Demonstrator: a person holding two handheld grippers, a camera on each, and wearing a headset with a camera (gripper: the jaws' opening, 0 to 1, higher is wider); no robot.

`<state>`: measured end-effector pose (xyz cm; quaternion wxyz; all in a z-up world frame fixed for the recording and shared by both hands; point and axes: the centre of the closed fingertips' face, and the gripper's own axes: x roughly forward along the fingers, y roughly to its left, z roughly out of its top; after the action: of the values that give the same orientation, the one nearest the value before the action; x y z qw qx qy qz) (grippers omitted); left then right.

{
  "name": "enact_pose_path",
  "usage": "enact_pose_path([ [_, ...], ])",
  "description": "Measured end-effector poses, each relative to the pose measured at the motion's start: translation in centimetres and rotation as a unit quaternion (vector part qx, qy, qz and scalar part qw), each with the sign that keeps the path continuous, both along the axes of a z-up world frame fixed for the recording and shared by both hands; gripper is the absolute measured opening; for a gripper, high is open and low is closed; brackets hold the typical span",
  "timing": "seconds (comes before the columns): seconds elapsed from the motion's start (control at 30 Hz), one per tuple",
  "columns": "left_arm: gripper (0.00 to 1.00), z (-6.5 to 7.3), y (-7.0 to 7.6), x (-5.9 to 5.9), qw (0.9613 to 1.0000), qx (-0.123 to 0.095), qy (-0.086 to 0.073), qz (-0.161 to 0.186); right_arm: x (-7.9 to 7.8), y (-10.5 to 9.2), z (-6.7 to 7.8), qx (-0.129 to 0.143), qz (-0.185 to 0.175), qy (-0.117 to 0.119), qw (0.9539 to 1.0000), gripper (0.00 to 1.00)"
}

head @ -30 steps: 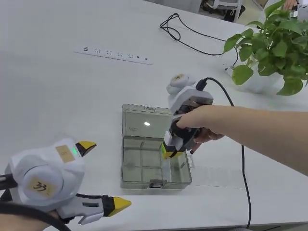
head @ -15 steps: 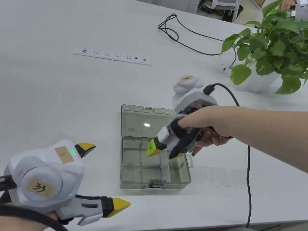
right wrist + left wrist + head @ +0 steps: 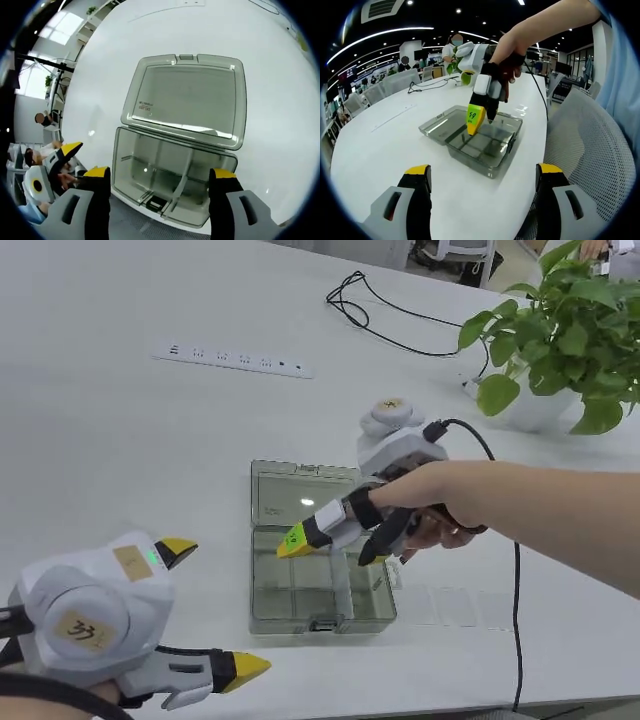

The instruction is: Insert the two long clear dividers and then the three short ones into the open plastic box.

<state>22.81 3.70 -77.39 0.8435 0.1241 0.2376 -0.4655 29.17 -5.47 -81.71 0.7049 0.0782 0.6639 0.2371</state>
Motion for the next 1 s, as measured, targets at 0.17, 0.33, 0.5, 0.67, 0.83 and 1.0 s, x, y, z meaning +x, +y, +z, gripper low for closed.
enact_pose_path([
  [0.17, 0.88, 0.2, 0.0, 0.0, 1.0, 0.002, -0.002, 0.002, -0.4, 0.0, 0.5, 0.003, 0.016, -0.009, 0.9998, 0.84],
  [0.33, 0.88, 0.4, -0.1, -0.2, 1.0, 0.001, -0.001, 0.003, -0.6, 0.1, 1.4, 0.025, 0.018, -0.018, 0.9994, 0.85],
  [0.5, 0.88, 0.5, -0.1, -0.2, 1.0, 0.002, -0.001, 0.006, -0.6, 0.4, 2.9, 0.052, 0.021, -0.038, 0.9977, 0.85],
  [0.67, 0.88, 0.6, -0.1, -0.2, 1.0, 0.006, -0.002, 0.005, -0.2, 0.4, 4.5, 0.084, 0.026, -0.075, 0.9933, 0.88],
  [0.83, 0.88, 0.6, -0.3, -0.3, 1.0, 0.008, -0.002, 0.004, 0.6, 0.1, 5.3, 0.102, 0.021, -0.12, 0.9872, 0.96],
  [1.0, 0.88, 0.6, -0.4, -0.4, 0.9999, 0.009, -0.002, 0.006, 1.0, -0.1, 6.5, 0.129, 0.017, -0.173, 0.9763, 1.0],
])
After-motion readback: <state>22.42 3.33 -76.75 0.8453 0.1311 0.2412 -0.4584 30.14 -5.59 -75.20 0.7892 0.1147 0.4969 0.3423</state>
